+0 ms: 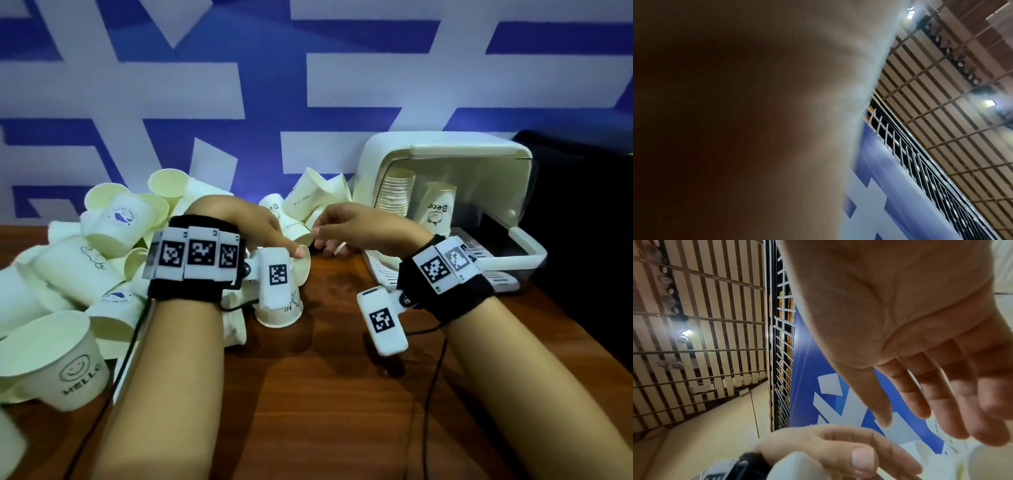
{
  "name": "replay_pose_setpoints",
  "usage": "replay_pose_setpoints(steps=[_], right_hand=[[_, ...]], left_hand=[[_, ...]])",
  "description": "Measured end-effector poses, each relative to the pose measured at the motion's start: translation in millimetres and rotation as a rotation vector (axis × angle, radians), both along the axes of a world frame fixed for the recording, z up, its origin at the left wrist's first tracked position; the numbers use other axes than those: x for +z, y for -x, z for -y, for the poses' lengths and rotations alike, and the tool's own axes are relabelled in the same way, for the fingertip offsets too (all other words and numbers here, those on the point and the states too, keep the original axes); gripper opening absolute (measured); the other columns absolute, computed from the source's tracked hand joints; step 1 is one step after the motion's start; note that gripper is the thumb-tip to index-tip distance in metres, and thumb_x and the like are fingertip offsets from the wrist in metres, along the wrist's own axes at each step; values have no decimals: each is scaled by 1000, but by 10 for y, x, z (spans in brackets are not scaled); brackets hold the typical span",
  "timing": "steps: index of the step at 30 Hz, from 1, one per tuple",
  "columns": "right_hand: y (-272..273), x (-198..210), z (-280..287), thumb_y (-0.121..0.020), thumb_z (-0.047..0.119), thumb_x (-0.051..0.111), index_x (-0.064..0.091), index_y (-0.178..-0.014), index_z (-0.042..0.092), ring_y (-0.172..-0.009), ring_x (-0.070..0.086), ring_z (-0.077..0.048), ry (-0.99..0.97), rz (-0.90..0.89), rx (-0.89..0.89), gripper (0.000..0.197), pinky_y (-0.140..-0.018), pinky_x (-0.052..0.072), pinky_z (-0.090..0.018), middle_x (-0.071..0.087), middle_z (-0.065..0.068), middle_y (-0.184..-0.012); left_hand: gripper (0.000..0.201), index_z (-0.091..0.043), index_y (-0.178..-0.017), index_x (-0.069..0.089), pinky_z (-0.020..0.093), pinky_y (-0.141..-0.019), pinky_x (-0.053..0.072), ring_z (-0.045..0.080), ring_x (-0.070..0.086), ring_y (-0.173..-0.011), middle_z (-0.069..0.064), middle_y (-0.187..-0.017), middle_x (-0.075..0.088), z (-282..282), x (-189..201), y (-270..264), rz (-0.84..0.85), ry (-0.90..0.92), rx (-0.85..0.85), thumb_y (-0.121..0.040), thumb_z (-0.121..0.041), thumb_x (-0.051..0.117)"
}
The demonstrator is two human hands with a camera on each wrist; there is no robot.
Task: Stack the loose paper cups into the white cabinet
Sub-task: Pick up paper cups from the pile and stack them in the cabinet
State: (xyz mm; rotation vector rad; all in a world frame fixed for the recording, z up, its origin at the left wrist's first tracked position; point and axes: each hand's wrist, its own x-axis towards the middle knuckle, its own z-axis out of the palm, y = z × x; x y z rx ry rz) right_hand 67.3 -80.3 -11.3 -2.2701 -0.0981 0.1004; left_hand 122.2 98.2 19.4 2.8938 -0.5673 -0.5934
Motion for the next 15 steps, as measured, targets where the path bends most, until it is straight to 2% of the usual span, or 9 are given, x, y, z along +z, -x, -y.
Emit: replay_pose_setpoints(steps=[2,4,6,8,11,13,15], right_hand=[[-6,-44,-24,-94,25,62,59,-117,6,-88,64,-16,61,-10,52,30,-82,55,-30,68,-12,-108],[-18,-91,-39,-89,27,69,59,-116,8,-87,65,-14,107,-14,93,34,-77,54,-27,67,-7,-104],[-32,-133,-56,-85,27,74,59,-114,10,-88,65,-16,112,-26,117,37,-76,54,-27,65,-4,-101],[-44,-163,-82,-83,25,76,58,-114,10,-89,65,-19,115,-46,144,40,-77,54,-29,66,-6,-103],[-56,-211,-128,-81,27,77,57,-118,12,-83,64,-16,125,-78,177,45,-79,54,-31,68,-8,-108],[-61,-241,-163,-80,28,78,57,-117,12,-86,65,-19,146,-86,201,46,-82,55,-34,69,-8,-107],[-57,-269,-197,-82,27,76,56,-117,10,-87,67,-21,179,-91,226,44,-79,56,-33,69,-10,-108]], left_hand=[[63,-17,-112,61,29,-86,46,16,59,-95,2,-110,65,-9,-17,-30,-22,-15,16,-71,-64,68],[65,-14,-109,63,29,-77,43,16,56,-86,1,-100,63,-12,-50,-95,-35,-55,27,-70,-66,68],[72,-16,-102,66,29,-78,45,16,58,-86,-1,-97,65,-19,-98,-168,-24,-98,45,-61,-76,68],[77,-21,-98,68,30,-85,50,16,63,-90,-2,-98,68,-22,-149,-236,-15,-110,80,-52,-83,66],[72,-24,-99,65,34,-85,52,17,64,-87,0,-93,68,11,-186,-293,-29,-133,104,-58,-83,62],[67,-23,-97,65,31,-75,52,16,65,-79,0,-86,68,33,-189,-299,-34,-118,119,-61,-80,63],[61,-22,-95,66,28,-68,51,15,64,-73,1,-82,67,56,-196,-285,-53,-89,146,-65,-75,66]])
